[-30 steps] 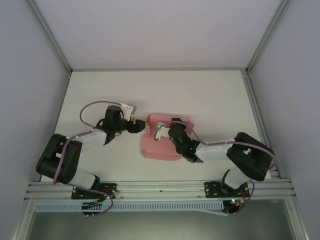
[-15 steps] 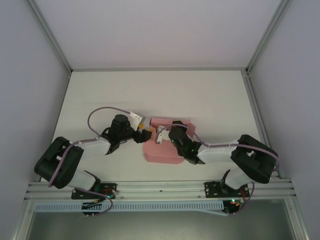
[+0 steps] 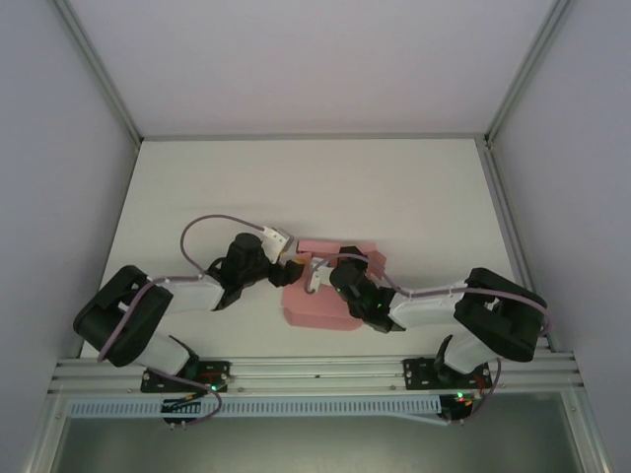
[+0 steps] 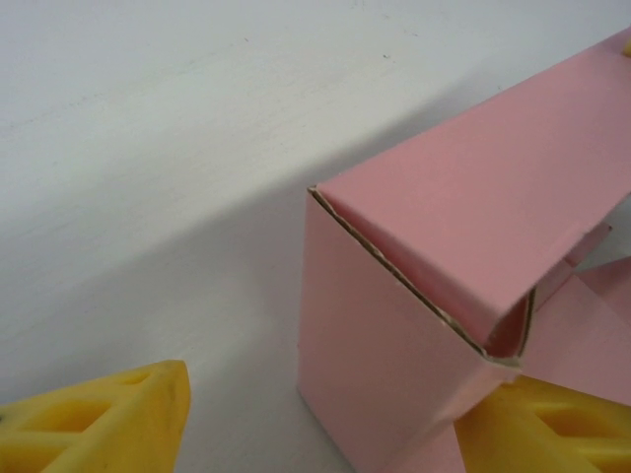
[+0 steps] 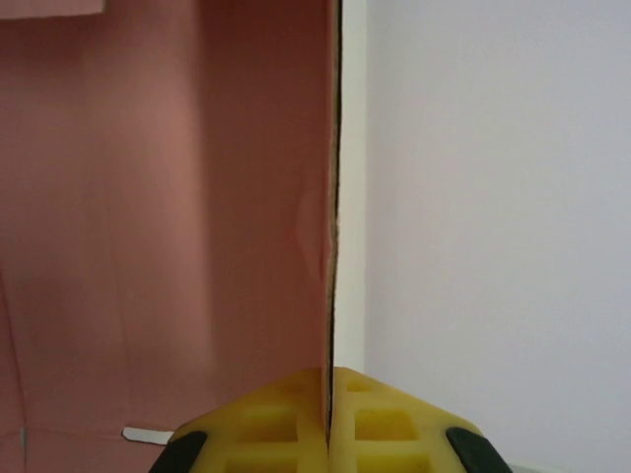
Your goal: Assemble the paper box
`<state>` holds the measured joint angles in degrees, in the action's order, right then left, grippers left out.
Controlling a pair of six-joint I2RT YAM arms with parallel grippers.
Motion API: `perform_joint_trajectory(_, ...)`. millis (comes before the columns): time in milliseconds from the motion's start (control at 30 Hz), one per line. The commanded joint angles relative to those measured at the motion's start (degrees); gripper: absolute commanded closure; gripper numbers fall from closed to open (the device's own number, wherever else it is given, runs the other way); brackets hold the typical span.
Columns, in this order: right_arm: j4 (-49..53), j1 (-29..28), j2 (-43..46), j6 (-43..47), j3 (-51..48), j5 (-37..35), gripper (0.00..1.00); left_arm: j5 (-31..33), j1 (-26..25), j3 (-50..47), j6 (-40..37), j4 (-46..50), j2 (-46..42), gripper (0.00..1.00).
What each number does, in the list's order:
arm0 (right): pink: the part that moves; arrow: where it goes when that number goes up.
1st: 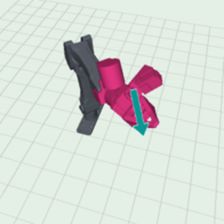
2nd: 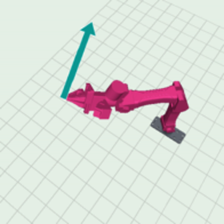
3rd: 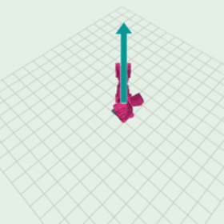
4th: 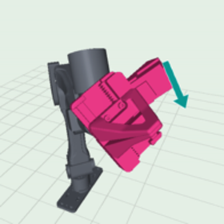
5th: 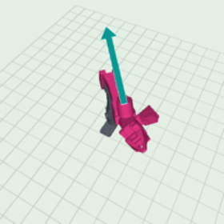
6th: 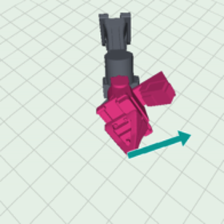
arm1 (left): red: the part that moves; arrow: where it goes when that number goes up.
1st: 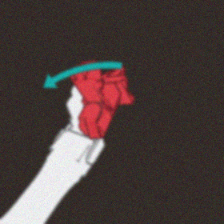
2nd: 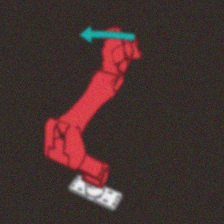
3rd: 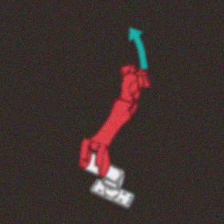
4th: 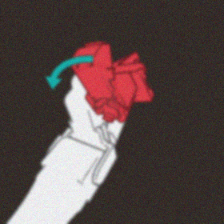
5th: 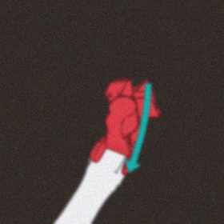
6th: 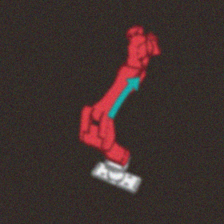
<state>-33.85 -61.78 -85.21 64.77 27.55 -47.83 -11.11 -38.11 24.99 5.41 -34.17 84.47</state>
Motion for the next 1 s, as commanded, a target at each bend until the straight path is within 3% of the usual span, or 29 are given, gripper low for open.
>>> perform_joint_trajectory(0,2.68,-1.49,0.04,-2.41,-1.11,0.68,1.0,6.37,-0.92,-1.28,0.26,-7.1,1.55,0.3)
perform_joint_trajectory(200,3.34,-1.59,-0.67,-3.51,-0.88,0.84,1.0,11.35,-2.99,-0.73,0.27,-10.81,5.19,0.32)
perform_joint_trajectory(400,4.82,-1.59,0.4,-4.88,-0.53,1.55,1.0,20.47,-4.91,-0.15,1.3,-12.24,7.53,0.41)
perform_joint_trajectory(500,5.46,-1.62,0.99,-5.69,-0.62,1.88,1.0,24.66,-5.59,0.57,1.3,-12.36,9.11,0.48)
perform_joint_trajectory(567,6.08,-1.65,1.09,-5.96,-0.49,1.83,1.0,27.85,-6.17,1.43,1.99,-12.24,10.63,0.64)
perform_joint_trajectory(633,7.45,-1.6,1.18,-6.49,-0.25,1.11,1.0,30.64,-6.7,2.02,2.75,-12.15,11.81,0.73)
perform_joint_trajectory(767,8.0,-1.55,1.45,-6.76,-0.17,0.97,1.0,37.41,-7.8,2.91,4.29,-10.68,13.25,0.86)
perform_joint_trajectory(900,10.64,-1.5,1.58,-7.87,0.39,0.81,1.0,46.53,-7.89,3.23,7.71,-8.06,14.39,0.89)
perform_joint_trajectory(967,11.55,-1.59,1.56,-8.47,0.35,0.43,1.0,49.13,-7.73,3.48,9.69,-6.07,14.71,1.0)
